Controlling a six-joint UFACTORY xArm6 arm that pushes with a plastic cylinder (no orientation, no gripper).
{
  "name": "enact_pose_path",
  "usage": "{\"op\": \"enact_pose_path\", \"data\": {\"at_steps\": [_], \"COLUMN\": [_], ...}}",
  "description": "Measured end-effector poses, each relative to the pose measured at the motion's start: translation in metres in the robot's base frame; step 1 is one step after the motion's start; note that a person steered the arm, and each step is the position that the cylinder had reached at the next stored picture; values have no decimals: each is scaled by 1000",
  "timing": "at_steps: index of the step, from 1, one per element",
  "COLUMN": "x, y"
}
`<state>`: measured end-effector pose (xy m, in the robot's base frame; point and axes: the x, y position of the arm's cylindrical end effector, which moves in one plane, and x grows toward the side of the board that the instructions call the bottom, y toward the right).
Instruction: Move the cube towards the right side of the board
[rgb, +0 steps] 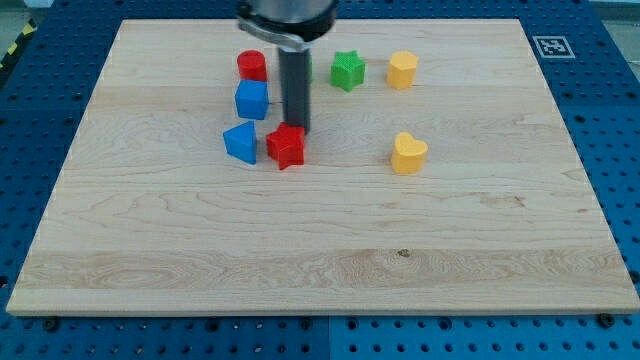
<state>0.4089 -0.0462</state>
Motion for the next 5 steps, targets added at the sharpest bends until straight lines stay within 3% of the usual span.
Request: {"op": "enact_pose_path", "data": {"at_steps": [2, 3, 5], "x": [-15, -46, -44], "y": [-103, -119, -75]}}
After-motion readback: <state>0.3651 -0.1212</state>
